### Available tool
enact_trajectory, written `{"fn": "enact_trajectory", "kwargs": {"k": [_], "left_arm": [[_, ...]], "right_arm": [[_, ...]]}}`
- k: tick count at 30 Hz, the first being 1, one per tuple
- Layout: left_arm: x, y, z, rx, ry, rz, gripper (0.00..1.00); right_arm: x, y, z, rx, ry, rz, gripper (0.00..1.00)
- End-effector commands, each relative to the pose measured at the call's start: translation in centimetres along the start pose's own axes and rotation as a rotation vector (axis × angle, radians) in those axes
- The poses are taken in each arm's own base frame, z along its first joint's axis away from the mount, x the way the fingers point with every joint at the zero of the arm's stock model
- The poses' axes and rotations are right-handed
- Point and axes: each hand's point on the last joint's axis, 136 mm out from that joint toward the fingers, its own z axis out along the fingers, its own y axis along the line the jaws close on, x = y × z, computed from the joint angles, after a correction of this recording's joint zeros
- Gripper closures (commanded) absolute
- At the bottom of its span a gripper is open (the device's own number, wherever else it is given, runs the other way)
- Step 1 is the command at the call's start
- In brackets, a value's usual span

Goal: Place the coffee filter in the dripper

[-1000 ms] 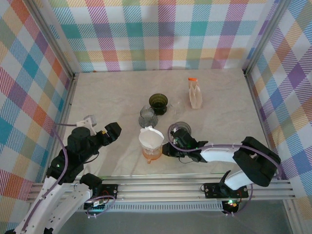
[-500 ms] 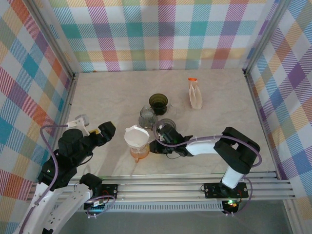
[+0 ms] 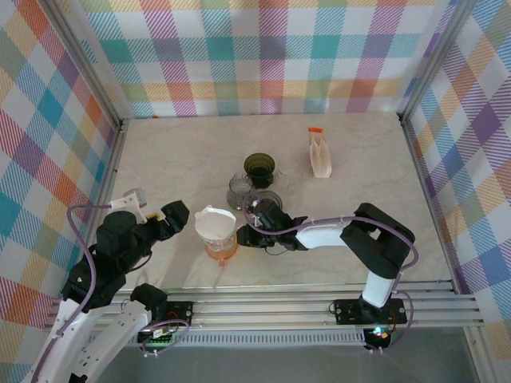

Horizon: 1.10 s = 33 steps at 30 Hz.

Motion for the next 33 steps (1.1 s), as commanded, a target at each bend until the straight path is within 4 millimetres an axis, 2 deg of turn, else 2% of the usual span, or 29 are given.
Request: {"fn": "enact_trajectory", "kwargs": {"k": [1, 6, 10, 21, 33], "left_arm": [[-0.9, -0.3, -0.8, 0.004, -0.028, 0.019, 0.00], [-0.8, -0.2, -0.8, 0.000, -0.025, 0.025, 0.00], [-0.7, -0.3, -0.5, 0.003, -0.019, 0.022, 0.00], [-0.8, -0.7, -0.4, 0.015, -0.017, 0.018, 0.00], [-0.9, -0.6, -0.5, 0.011, -0.016, 0.018, 0.00]], "right_arm": [[-0.1, 1.5, 0.7, -0.037, 0.017, -0.043, 0.72], [-0.1, 1.2, 0.6, -0.017, 0.017, -0.047, 0.69], [-0.1, 0.8, 0.0, 0.003, 0.006, -0.049, 0.61], [0.5, 0.0, -2.4, 0.029, -0.035, -0.059, 0.53], [1.0, 0.0, -5.9, 0.071, -0.062, -0.127, 0.44]]}}
